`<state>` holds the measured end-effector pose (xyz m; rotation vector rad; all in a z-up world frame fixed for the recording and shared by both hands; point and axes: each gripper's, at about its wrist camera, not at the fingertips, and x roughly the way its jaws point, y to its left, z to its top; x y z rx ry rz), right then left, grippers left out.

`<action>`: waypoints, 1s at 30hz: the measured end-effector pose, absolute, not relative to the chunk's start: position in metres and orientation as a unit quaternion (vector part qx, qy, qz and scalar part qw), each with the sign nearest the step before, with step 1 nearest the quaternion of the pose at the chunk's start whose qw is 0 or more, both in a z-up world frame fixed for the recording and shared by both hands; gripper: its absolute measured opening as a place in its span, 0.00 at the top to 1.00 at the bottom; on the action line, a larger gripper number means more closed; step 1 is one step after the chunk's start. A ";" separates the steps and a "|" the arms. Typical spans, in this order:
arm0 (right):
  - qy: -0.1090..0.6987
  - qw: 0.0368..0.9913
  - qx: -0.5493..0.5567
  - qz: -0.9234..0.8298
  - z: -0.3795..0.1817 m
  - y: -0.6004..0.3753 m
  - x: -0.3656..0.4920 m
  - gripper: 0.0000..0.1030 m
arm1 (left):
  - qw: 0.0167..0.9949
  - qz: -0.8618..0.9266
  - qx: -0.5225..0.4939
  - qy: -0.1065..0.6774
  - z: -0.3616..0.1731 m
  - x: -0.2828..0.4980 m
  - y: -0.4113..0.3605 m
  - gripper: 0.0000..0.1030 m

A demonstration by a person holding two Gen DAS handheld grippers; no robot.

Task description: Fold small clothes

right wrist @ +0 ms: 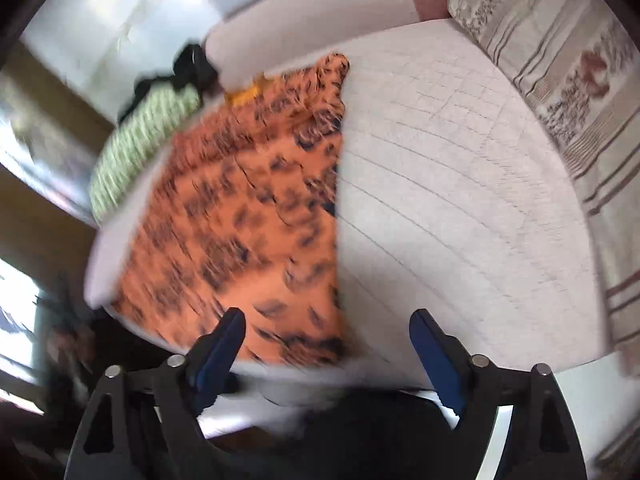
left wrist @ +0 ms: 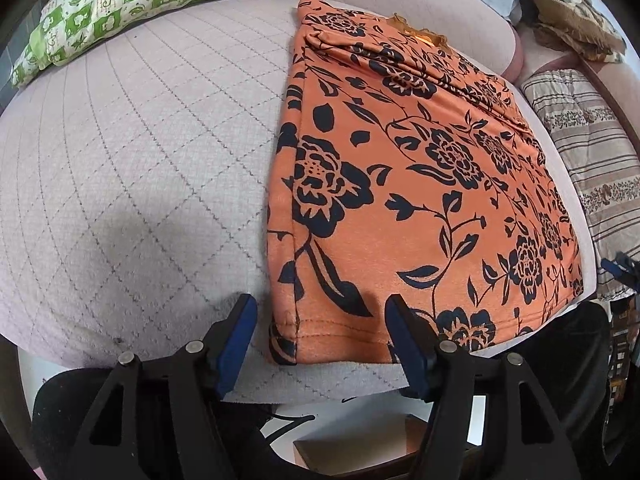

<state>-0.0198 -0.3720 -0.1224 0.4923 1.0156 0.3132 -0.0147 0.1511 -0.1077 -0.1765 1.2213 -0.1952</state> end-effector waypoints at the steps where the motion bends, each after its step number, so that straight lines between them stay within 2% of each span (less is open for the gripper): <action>1: 0.486 0.831 0.229 0.147 -0.123 -0.361 -0.012 0.16 | 0.813 -0.092 -0.082 0.570 -0.106 -0.016 0.151 0.35; 6: 0.550 0.802 0.190 0.132 -0.160 -0.322 0.020 0.18 | 0.819 -0.103 -0.099 0.555 -0.100 -0.023 0.147 0.35; 8: 0.561 0.798 0.183 0.119 -0.168 -0.315 0.018 0.22 | 0.812 -0.090 -0.095 0.570 -0.108 -0.022 0.147 0.35; 9: 0.558 0.802 0.179 0.117 -0.167 -0.310 0.016 0.30 | 0.809 -0.088 -0.096 0.573 -0.111 -0.022 0.147 0.36; 10: 0.563 0.800 0.172 0.117 -0.167 -0.305 0.015 0.48 | 0.811 -0.085 -0.094 0.571 -0.111 -0.022 0.146 0.39; 11: 0.566 0.798 0.171 0.117 -0.167 -0.303 0.014 0.58 | 0.814 -0.080 -0.090 0.569 -0.109 -0.021 0.145 0.46; 12: 0.568 0.796 0.175 0.113 -0.167 -0.306 0.014 0.70 | 0.814 -0.077 -0.083 0.569 -0.108 -0.021 0.144 0.63; 13: 0.569 0.794 0.182 0.111 -0.169 -0.307 0.014 0.73 | 0.813 -0.074 -0.079 0.572 -0.109 -0.020 0.144 0.73; 17: 0.565 0.789 0.214 0.110 -0.172 -0.317 0.011 0.72 | 0.808 -0.086 -0.100 0.574 -0.108 -0.020 0.150 0.75; 18: 0.565 0.789 0.216 0.110 -0.171 -0.317 0.009 0.70 | 0.807 -0.087 -0.103 0.574 -0.109 -0.019 0.151 0.68; 19: 0.564 0.788 0.218 0.114 -0.171 -0.317 0.011 0.58 | 0.806 -0.092 -0.106 0.576 -0.109 -0.019 0.150 0.58; 20: 0.564 0.784 0.228 0.121 -0.173 -0.316 0.012 0.35 | 0.805 -0.096 -0.107 0.575 -0.110 -0.018 0.150 0.57; 21: 0.563 0.778 0.246 0.132 -0.175 -0.317 0.012 0.30 | 0.805 -0.094 -0.104 0.576 -0.110 -0.018 0.147 0.57; 22: 0.566 0.775 0.248 0.130 -0.176 -0.316 0.012 0.31 | 0.807 -0.090 -0.098 0.576 -0.110 -0.017 0.145 0.67; 23: 0.568 0.777 0.240 0.128 -0.176 -0.314 0.013 0.42 | 0.809 -0.085 -0.087 0.576 -0.109 -0.016 0.143 0.81; 24: 0.569 0.778 0.235 0.124 -0.175 -0.314 0.013 0.61 | 0.808 -0.089 -0.086 0.576 -0.108 -0.015 0.142 0.91; 25: 0.569 0.772 0.252 0.127 -0.177 -0.316 0.014 0.92 | 0.809 -0.096 -0.099 0.571 -0.104 -0.015 0.144 0.91; 30: 0.530 0.777 0.306 0.145 -0.160 -0.331 0.004 0.92 | 0.819 -0.105 -0.137 0.547 -0.085 -0.017 0.155 0.91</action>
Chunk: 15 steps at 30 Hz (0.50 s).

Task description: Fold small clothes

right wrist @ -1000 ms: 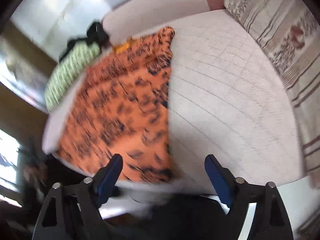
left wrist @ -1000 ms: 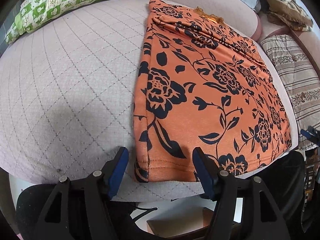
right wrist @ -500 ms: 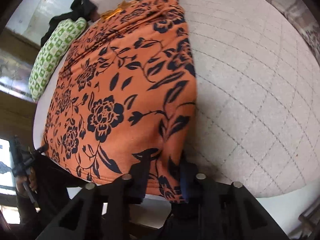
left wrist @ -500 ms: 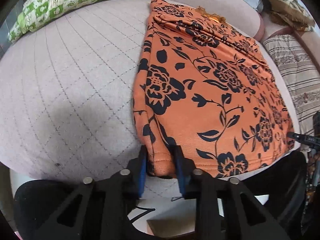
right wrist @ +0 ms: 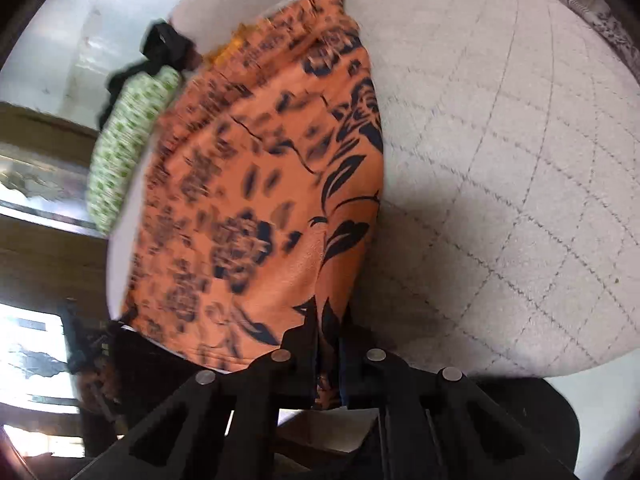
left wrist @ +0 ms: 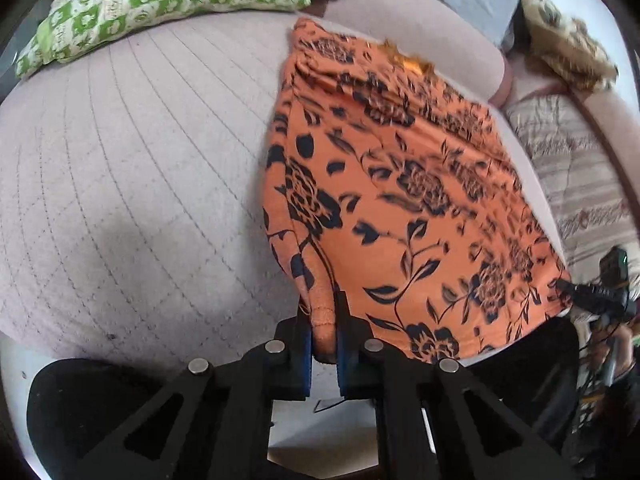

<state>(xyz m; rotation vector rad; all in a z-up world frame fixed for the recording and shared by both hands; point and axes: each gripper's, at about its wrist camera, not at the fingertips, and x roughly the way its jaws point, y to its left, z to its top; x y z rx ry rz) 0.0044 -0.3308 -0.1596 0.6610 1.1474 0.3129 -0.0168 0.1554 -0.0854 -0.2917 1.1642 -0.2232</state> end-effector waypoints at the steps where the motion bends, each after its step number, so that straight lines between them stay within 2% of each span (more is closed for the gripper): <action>1: 0.518 0.778 0.322 0.150 -0.156 -0.336 0.002 0.92 | 0.813 -0.100 -0.138 0.557 -0.091 -0.014 0.157 0.91; 4: 0.524 0.764 0.344 0.154 -0.168 -0.339 0.005 0.92 | 0.788 -0.096 -0.124 0.596 -0.107 -0.004 0.154 0.91; 7: 0.537 0.749 0.354 0.161 -0.179 -0.340 0.014 0.92 | 0.799 -0.120 -0.132 0.574 -0.080 0.014 0.152 0.91; 11: 0.465 0.771 0.387 0.200 -0.132 -0.350 0.052 0.92 | 0.845 -0.155 -0.139 0.493 -0.009 0.070 0.147 0.91; 15: 0.381 0.813 0.378 0.225 -0.065 -0.360 0.132 0.92 | 0.892 -0.137 -0.138 0.409 0.042 0.152 0.151 0.91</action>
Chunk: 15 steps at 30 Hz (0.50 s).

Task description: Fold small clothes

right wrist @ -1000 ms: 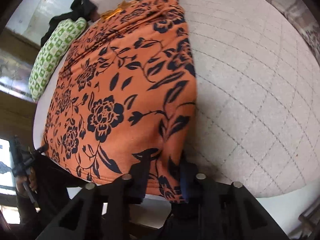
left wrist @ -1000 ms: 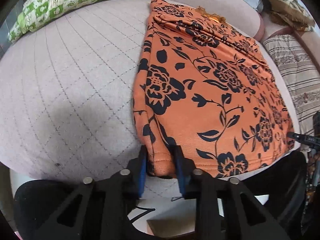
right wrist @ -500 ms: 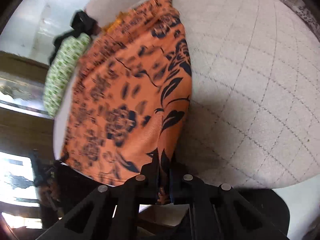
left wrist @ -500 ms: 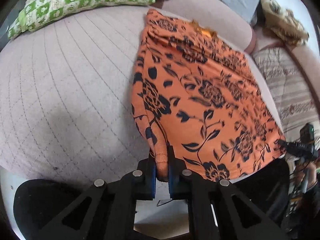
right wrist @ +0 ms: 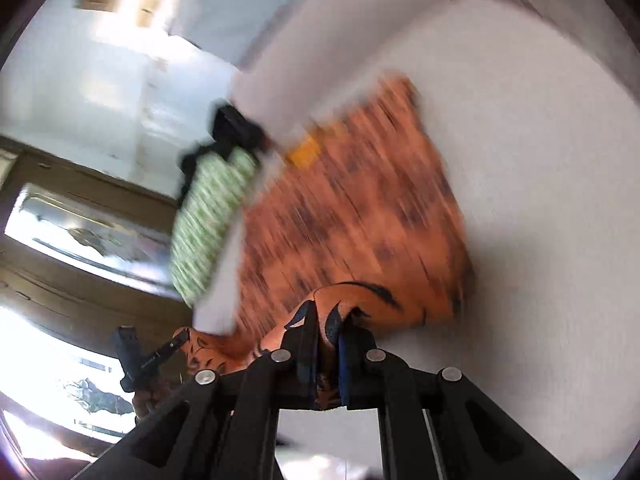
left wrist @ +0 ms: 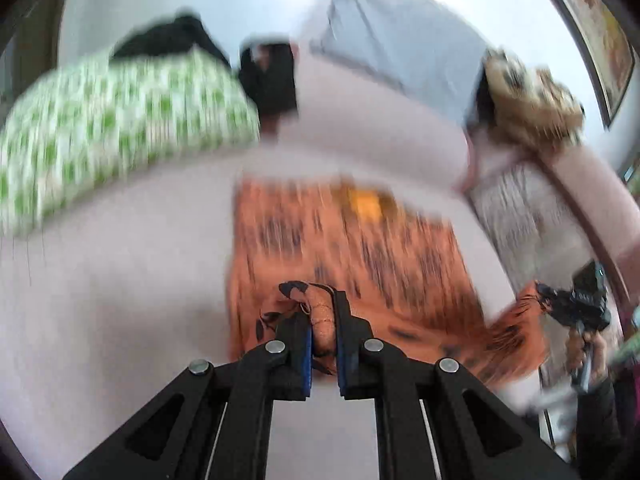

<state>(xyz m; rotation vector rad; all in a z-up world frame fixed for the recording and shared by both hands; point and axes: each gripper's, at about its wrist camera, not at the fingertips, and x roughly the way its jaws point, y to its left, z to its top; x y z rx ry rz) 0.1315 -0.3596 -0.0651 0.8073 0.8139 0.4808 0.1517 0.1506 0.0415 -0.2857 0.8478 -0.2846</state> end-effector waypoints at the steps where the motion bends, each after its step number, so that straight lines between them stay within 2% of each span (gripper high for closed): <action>1: 0.360 0.824 0.378 0.221 -0.052 -0.362 0.160 0.92 | 0.900 -0.117 -0.136 0.397 0.044 0.178 0.152 0.89; 3: 0.341 0.829 0.389 0.214 -0.044 -0.367 0.209 0.91 | 0.908 -0.094 -0.130 0.387 0.032 0.227 0.151 0.85; 4: 0.327 0.832 0.396 0.208 -0.047 -0.368 0.235 0.89 | 0.911 -0.084 -0.123 0.384 0.020 0.247 0.150 0.79; 5: 0.321 0.838 0.394 0.198 -0.053 -0.368 0.255 0.88 | 0.907 -0.065 -0.114 0.399 -0.002 0.274 0.146 0.69; 6: 0.331 0.843 0.383 0.182 -0.064 -0.365 0.278 0.84 | 0.891 -0.048 -0.100 0.440 -0.031 0.300 0.141 0.44; 7: 0.364 0.835 0.379 0.161 -0.088 -0.360 0.302 0.75 | 0.878 -0.023 -0.095 0.468 -0.053 0.314 0.138 0.41; 8: 0.385 0.831 0.376 0.140 -0.102 -0.355 0.313 0.71 | 0.864 0.000 -0.095 0.494 -0.075 0.325 0.140 0.41; 9: 0.405 0.830 0.366 0.114 -0.117 -0.351 0.319 0.71 | 0.857 -0.002 -0.099 0.505 -0.086 0.328 0.145 0.41; 10: 0.409 0.831 0.361 0.107 -0.128 -0.347 0.317 0.70 | 0.857 0.002 -0.112 0.503 -0.088 0.323 0.152 0.41; 12: 0.395 0.843 0.349 0.103 -0.130 -0.343 0.300 0.60 | 0.875 0.013 -0.135 0.465 -0.077 0.305 0.172 0.41; 13: 0.379 0.856 0.338 0.099 -0.126 -0.343 0.284 0.39 | 0.880 0.020 -0.134 0.456 -0.070 0.295 0.179 0.41; 14: 0.365 0.863 0.336 0.093 -0.122 -0.345 0.267 0.28 | 0.887 0.024 -0.136 0.441 -0.060 0.281 0.186 0.41; 15: 0.351 0.868 0.342 0.085 -0.119 -0.345 0.245 0.27 | 0.895 0.018 -0.148 0.421 -0.050 0.260 0.193 0.38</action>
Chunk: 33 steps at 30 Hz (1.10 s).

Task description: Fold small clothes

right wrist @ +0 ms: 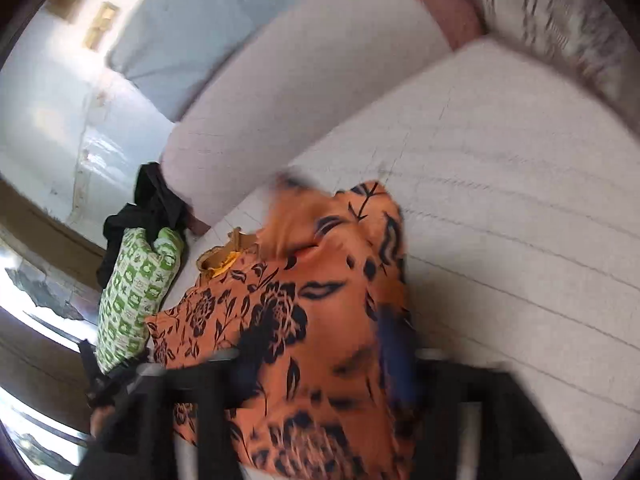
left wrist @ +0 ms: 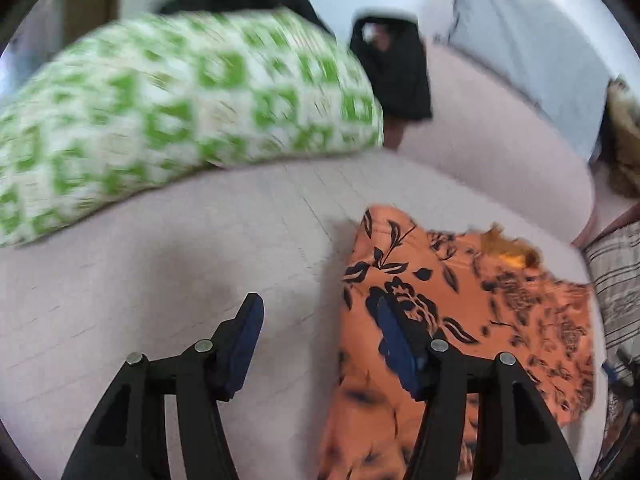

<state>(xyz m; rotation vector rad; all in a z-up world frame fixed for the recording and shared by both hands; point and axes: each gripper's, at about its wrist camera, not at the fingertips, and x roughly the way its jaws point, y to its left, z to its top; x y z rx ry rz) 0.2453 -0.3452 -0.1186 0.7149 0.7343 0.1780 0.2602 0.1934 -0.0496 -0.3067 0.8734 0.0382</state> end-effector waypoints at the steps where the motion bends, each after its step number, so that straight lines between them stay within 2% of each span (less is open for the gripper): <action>1: 0.352 0.865 0.346 0.086 -0.113 -0.347 0.227 0.27 | 0.897 0.012 -0.153 0.414 -0.044 0.242 0.194 0.34; 4: 0.360 0.850 0.372 0.094 -0.120 -0.334 0.186 0.27 | 0.896 -0.008 -0.162 0.414 -0.046 0.197 0.185 0.27; 6: 0.377 0.829 0.404 0.089 -0.136 -0.329 0.169 0.27 | 0.883 -0.013 -0.179 0.433 -0.061 0.176 0.171 0.27; 10: 0.391 0.774 0.491 0.080 -0.178 -0.315 0.179 0.27 | 0.846 0.002 -0.230 0.481 -0.102 0.178 0.149 0.27; 15: 0.348 0.758 0.549 0.051 -0.185 -0.300 0.204 0.27 | 0.855 0.041 -0.243 0.456 -0.107 0.199 0.132 0.27; 16: 0.343 0.751 0.564 0.033 -0.187 -0.301 0.208 0.27 | 0.852 0.049 -0.249 0.458 -0.109 0.202 0.132 0.31; 17: 0.333 0.745 0.577 0.022 -0.189 -0.301 0.210 0.33 | 0.852 0.059 -0.249 0.456 -0.109 0.206 0.133 0.44; 18: 0.328 0.747 0.577 0.016 -0.188 -0.301 0.215 0.44 | 0.846 0.054 -0.245 0.470 -0.110 0.214 0.133 0.85; 19: 0.340 0.752 0.564 0.009 -0.187 -0.300 0.222 0.83 | 0.836 0.044 -0.262 0.481 -0.111 0.220 0.135 0.84; 20: 0.349 0.752 0.559 0.005 -0.187 -0.301 0.227 0.89 | 0.833 0.046 -0.268 0.482 -0.109 0.225 0.136 0.84; 22: 0.357 0.762 0.541 0.010 -0.179 -0.299 0.232 0.89 | 0.847 0.039 -0.254 0.466 -0.090 0.224 0.137 0.85; 29: 0.311 0.822 0.473 0.056 -0.093 -0.291 0.200 0.91 | 0.897 0.003 -0.191 0.398 -0.017 0.177 0.120 0.86; 33: 0.312 0.831 0.455 0.065 -0.082 -0.291 0.144 0.91 | 0.885 -0.013 -0.173 0.431 -0.031 0.128 0.122 0.85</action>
